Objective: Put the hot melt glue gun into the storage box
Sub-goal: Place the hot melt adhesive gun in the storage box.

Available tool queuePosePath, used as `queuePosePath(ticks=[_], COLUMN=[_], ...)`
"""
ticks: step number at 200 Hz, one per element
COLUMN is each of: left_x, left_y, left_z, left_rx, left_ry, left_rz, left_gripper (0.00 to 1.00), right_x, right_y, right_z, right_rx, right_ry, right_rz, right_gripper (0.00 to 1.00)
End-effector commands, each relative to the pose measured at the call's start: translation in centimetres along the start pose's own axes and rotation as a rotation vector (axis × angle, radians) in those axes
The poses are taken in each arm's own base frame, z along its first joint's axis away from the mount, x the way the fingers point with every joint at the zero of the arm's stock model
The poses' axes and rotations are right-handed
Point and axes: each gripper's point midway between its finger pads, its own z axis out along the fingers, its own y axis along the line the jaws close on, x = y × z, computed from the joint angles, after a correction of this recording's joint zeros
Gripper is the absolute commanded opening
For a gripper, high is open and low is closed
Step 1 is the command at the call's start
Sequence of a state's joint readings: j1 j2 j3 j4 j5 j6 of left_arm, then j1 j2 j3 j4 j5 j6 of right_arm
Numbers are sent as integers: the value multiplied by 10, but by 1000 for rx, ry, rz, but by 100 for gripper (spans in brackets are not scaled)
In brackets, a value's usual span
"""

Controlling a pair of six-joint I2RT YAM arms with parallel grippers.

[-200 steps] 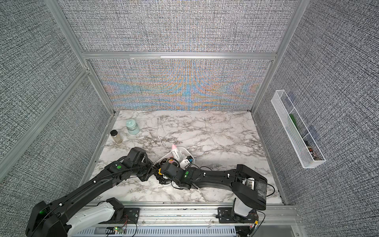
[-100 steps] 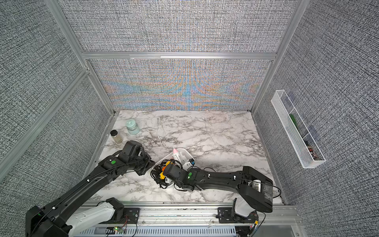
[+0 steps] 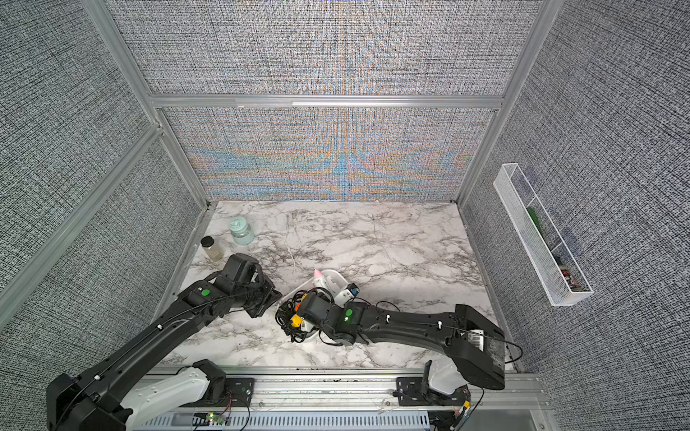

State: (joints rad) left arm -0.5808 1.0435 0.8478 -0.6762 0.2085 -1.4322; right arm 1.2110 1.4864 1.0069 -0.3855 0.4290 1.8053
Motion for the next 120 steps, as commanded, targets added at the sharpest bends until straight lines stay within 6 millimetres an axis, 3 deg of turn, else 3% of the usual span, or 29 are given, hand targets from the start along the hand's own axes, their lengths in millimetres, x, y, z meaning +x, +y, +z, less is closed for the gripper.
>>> queuePosePath(ticks=[1,34,47,55,62,67,93,120], left_x=[-3,-5,-5,-6,-6,-7,-8,-8], left_y=[2,0,-3,-3,-4,-5,-5,-3], left_z=[-2,-6,-8,-9,-9,-10,-12,-14], left_rx=[-15,-9,-2,-1,-1,1,3,1], left_ry=[-18,-25,-30,-33,-34,-36,-39,-40], left_rz=[8,12,16,18,19,21,18,16], left_gripper=[0,0,0,0,0,0,0,0], right_x=[-15,-35,-45,-51,-56,-58,-67,-50], right_y=[16,56,69,73,77,79,75,88], right_z=[-15,-47,-55,-54,-49,-44,-9,16], right_rx=[-32,-118,-154,-164,-171,-173,-90,-89], right_ry=[-67,-146,-206,-225,-223,-214,-175,-74], right_rz=[-72,-182,-231,-250,-270,-283,-364,-464], right_gripper=[77,77,70,53,17,0,0,0])
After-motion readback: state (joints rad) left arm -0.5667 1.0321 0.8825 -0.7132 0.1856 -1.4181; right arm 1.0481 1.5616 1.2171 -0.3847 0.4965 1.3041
